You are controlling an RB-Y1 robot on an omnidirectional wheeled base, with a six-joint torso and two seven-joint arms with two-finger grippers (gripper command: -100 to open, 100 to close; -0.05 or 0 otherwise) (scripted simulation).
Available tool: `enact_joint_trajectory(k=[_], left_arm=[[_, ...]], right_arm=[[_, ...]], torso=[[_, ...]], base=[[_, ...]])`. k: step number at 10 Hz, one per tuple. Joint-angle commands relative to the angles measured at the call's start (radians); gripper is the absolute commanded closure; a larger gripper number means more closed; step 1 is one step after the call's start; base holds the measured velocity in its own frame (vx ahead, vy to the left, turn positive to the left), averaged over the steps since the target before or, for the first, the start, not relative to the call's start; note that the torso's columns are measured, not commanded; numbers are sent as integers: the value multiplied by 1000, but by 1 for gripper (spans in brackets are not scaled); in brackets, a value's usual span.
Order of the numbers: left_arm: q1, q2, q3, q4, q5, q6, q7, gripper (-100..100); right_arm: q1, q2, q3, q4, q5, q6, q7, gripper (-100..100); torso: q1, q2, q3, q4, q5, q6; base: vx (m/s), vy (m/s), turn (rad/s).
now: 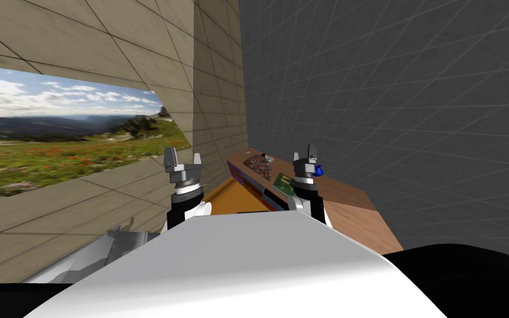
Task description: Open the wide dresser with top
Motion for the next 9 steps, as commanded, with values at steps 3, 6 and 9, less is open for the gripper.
enact_joint_trajectory(k=[3,6,9], left_arm=[[0,0,0,0,0,0,0,0],[0,0,0,0,0,0,0,0],[0,0,0,0,0,0,0,0]], right_arm=[[0,0,0,0,0,0,0,0],[0,0,0,0,0,0,0,0],[0,0,0,0,0,0,0,0]], torso=[[0,175,-351,176,0,0],[0,396,-792,396,0,0],[0,618,-1234,617,0,0]], base=[[0,0,0],[0,0,0],[0,0,0]])
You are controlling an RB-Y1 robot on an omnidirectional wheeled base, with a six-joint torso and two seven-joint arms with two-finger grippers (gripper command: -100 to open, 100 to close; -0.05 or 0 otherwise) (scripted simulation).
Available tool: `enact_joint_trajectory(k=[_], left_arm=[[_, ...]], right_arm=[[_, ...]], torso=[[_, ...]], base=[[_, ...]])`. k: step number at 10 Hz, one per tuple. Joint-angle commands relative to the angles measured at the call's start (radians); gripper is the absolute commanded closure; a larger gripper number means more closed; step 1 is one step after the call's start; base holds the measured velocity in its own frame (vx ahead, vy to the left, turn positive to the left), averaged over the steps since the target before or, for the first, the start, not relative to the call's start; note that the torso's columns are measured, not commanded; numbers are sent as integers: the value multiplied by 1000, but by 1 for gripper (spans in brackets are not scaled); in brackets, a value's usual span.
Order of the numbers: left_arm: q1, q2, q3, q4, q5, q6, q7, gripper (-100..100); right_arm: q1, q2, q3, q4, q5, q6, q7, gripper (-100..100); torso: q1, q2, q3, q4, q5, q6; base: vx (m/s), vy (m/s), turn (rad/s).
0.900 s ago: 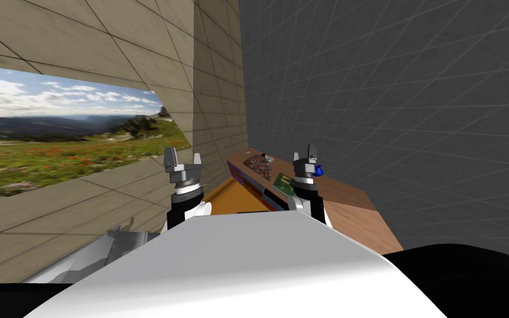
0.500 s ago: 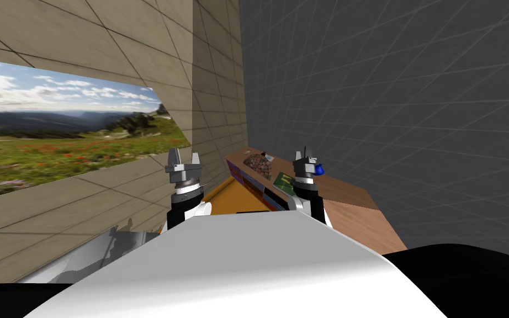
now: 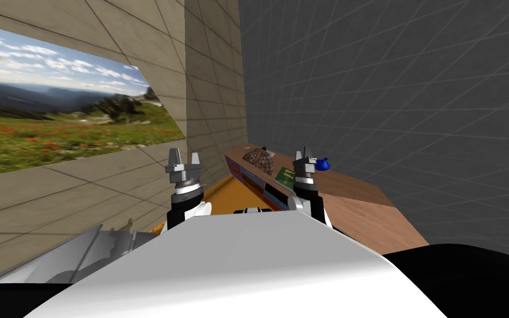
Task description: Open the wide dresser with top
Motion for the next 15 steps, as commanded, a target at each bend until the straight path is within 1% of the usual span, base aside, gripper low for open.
enact_joint_trajectory(k=[1,2,5,6,9,10,11,12,13,14,15], left_arm=[[0,0,0,0,0,0,0,0],[0,0,0,0,0,0,0,0],[0,0,0,0,0,0,0,0],[0,0,0,0,0,0,0,0],[0,0,0,0,0,0,0,0],[0,0,0,0,0,0,0,0],[0,0,0,0,0,0,0,0],[0,0,0,0,0,0,0,0],[0,0,0,0,0,0,0,0],[0,0,0,0,0,0,0,0],[0,0,0,0,0,0,0,0]], right_arm=[[-1,-36,2,12,11,13,0,-100],[-2,-62,4,24,23,27,-1,-100],[-7,-129,13,80,80,92,-3,-100],[-7,-129,13,80,80,94,-3,-100],[-14,-172,27,164,164,183,-6,-100],[-17,-183,33,188,191,220,-7,-100],[-17,-183,33,198,202,236,-7,-100],[-20,-191,39,235,239,260,-8,-100],[-20,-191,39,235,239,279,-8,-100],[-23,-197,45,274,278,316,-9,-100],[-23,-197,45,274,278,325,-9,-100]], torso=[[0,74,-148,74,0,0],[0,107,-217,107,0,0],[1,119,-242,120,0,0],[1,120,-242,120,0,0],[1,120,-241,121,0,0],[2,120,-242,120,1,0],[2,120,-242,120,0,0],[-1,121,-242,121,0,0],[-1,120,-242,121,0,0],[-1,121,-241,121,0,0],[0,121,-241,121,0,0]], base=[[10,12,43],[13,26,64],[28,50,90],[22,44,34],[30,64,126],[49,93,184],[37,58,53],[43,58,110],[34,48,67],[34,46,140],[27,39,61]])
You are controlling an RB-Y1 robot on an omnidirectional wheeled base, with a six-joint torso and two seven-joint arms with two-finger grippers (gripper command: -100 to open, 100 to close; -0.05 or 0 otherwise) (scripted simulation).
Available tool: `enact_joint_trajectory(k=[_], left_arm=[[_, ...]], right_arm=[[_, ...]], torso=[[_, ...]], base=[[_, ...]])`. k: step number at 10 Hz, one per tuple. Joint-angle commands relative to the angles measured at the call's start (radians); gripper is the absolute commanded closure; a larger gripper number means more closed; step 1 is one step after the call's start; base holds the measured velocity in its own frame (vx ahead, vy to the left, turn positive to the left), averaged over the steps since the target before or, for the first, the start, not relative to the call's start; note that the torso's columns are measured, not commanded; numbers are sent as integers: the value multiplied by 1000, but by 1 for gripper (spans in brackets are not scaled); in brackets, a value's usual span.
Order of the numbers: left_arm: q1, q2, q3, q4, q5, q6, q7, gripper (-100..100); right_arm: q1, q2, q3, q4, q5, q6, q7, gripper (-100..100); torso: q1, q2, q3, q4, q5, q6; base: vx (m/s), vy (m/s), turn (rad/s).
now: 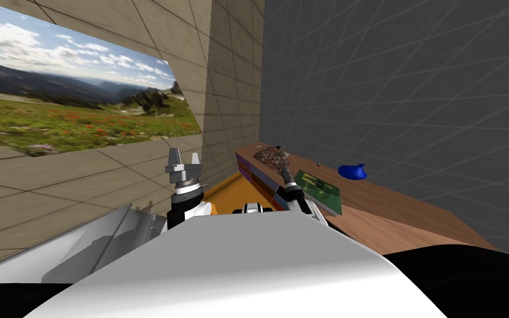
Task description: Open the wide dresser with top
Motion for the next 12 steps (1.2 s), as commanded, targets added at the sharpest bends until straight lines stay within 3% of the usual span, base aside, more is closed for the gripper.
enact_joint_trajectory(k=[1,3,7,10,11,12], left_arm=[[0,0,0,0,0,0,0,0],[0,0,0,0,0,0,0,0],[0,0,0,0,0,0,0,0],[0,0,0,0,0,0,0,0],[0,0,0,0,0,0,0,0],[0,0,0,0,0,0,0,0]], right_arm=[[-3,-6,16,40,64,72,0,-100],[-3,-6,16,40,64,98,0,-100],[-16,-12,38,172,190,239,-5,-100],[-20,-13,45,229,244,311,-6,-100],[-25,-14,53,256,286,359,-8,-100],[-25,-14,53,281,293,367,-8,-100]], torso=[[0,0,0,0,0,0],[1,0,0,0,1,0],[2,-2,-1,-1,1,1],[-1,1,0,0,0,0],[-1,1,1,0,0,1],[1,-1,0,0,0,0]], base=[[38,59,117],[23,38,36],[54,69,152],[44,55,94],[54,70,171],[49,56,96]])
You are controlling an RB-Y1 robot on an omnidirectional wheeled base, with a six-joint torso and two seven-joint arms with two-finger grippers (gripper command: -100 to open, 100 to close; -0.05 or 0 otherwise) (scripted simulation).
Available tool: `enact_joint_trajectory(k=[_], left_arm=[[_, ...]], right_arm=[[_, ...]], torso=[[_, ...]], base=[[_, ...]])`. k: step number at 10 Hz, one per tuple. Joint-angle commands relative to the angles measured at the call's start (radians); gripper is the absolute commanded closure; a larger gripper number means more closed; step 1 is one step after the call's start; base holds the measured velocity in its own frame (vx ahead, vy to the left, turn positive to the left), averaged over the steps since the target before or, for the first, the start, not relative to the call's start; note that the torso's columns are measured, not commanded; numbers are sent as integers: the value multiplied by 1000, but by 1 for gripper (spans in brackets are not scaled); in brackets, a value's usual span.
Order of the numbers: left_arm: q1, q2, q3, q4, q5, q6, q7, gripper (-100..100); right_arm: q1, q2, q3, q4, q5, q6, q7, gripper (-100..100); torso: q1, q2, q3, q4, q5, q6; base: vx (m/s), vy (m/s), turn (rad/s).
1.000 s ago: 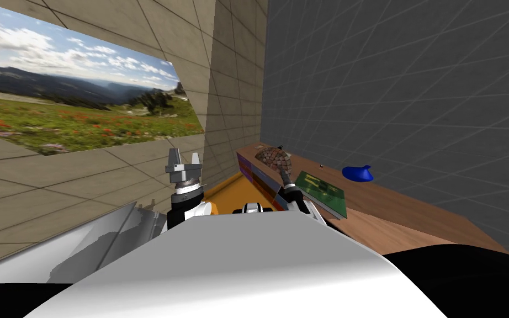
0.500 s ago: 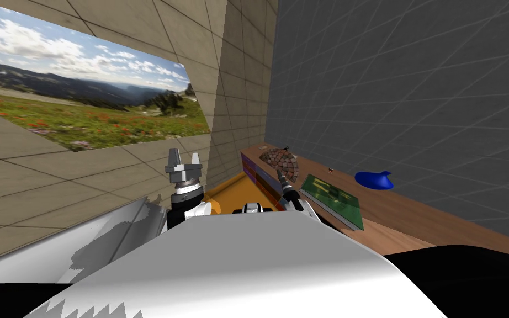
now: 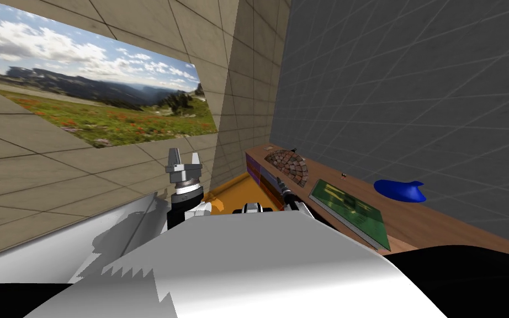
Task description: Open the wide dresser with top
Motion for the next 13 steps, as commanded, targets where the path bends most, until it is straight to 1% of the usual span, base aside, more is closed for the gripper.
enact_joint_trajectory(k=[1,2,3,4,5,6,7,8,9,10,13], left_arm=[[0,0,0,0,0,0,0,0],[0,0,0,0,0,0,0,0],[0,0,0,0,0,0,0,0],[0,0,0,0,0,0,0,0],[0,0,0,0,0,0,0,0],[0,0,0,0,0,0,0,0],[0,0,0,0,0,0,0,0],[0,0,0,0,0,0,0,0],[0,0,0,0,0,0,0,0],[0,0,0,0,0,0,0,0],[0,0,0,0,0,0,0,0]], right_arm=[[1,7,1,49,33,26,0,-100],[-4,7,9,82,79,79,-2,-100],[-4,7,9,102,82,84,-2,-100],[-4,7,9,102,82,84,-2,-100],[-9,6,17,149,132,123,-4,-100],[-9,6,17,157,132,142,-4,-100],[-9,6,17,157,132,142,-4,-100],[-15,4,25,209,182,178,-6,-100],[-15,4,25,213,182,201,-6,-100],[-21,3,33,244,216,239,-9,-100],[-27,1,41,330,281,317,-11,-100]], torso=[[-1,0,0,0,0,1],[-3,2,1,0,0,1],[-1,1,0,0,0,0],[0,0,0,0,0,1],[-2,1,0,0,0,1],[0,0,0,0,0,0],[0,0,-1,0,0,1],[-2,1,0,0,0,1],[0,0,0,0,0,0],[0,0,0,0,0,1],[1,-1,0,0,0,0]], base=[[16,21,-14],[30,45,136],[40,46,96],[22,19,3],[37,42,184],[48,45,83],[27,22,-22],[45,49,132],[46,47,90],[60,56,210],[62,62,102]])
